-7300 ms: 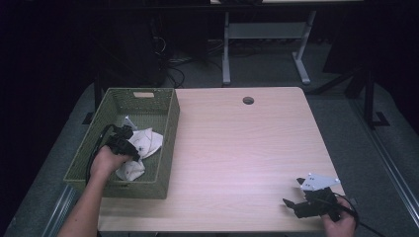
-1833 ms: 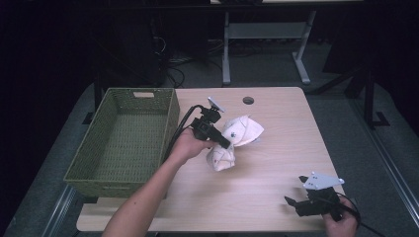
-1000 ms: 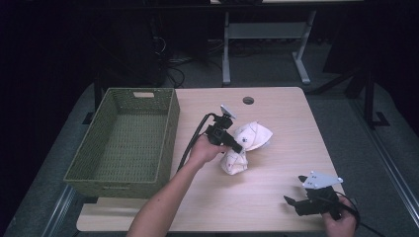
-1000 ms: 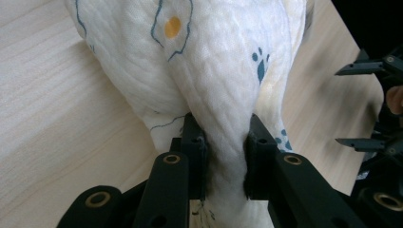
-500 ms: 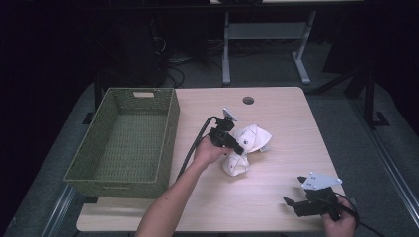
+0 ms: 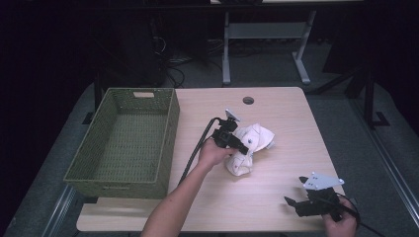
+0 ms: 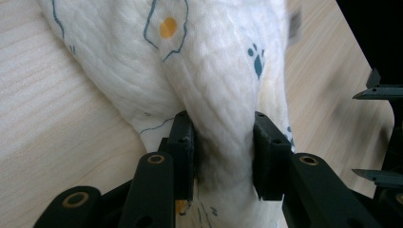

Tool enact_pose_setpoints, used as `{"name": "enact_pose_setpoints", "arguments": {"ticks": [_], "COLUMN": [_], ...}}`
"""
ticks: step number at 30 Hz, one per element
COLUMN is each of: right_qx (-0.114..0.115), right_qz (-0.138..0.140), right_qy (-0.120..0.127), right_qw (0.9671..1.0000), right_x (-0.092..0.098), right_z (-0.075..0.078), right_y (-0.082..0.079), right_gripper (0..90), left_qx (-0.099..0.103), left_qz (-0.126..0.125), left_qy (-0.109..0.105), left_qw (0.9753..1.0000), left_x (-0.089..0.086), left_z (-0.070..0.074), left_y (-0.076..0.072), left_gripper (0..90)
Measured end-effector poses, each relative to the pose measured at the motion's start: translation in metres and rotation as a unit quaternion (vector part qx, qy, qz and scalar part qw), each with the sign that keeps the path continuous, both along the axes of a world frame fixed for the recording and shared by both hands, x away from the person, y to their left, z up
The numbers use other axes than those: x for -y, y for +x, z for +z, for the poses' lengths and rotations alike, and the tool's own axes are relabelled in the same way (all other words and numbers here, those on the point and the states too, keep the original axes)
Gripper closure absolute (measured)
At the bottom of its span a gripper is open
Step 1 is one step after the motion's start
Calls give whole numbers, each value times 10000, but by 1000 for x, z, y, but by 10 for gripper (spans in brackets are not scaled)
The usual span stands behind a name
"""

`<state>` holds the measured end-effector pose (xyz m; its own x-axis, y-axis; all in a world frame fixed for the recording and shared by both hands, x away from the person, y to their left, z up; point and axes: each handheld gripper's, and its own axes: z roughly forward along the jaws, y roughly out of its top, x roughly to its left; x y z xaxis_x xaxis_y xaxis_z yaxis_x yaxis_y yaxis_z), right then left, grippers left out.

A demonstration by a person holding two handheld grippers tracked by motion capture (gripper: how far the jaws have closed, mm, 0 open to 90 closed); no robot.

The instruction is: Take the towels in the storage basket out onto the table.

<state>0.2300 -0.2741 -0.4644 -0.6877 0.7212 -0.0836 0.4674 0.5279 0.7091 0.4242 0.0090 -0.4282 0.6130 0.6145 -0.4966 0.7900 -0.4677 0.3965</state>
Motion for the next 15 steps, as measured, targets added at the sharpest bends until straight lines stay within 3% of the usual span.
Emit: {"name": "enact_pose_setpoints", "arguments": {"ticks": [2, 8, 15], "right_qx": [-2, -5, -16], "right_qz": [-4, -21, -56], "right_qy": [2, 13, 26], "right_qw": [10000, 10000, 10000], "right_x": [1, 2, 1], "right_z": [0, 1, 1], "right_y": [-1, -2, -1], "right_gripper": [139, 140, 140], "left_qx": [16, 225, 272], "left_qz": [19, 13, 106], "left_qy": [-46, -4, -157], "left_qw": [10000, 9997, 9994], "left_x": [1, 0, -10], "left_z": [-2, 0, 4], "left_y": [-2, -10, -13], "left_gripper": [581, 590, 584]}}
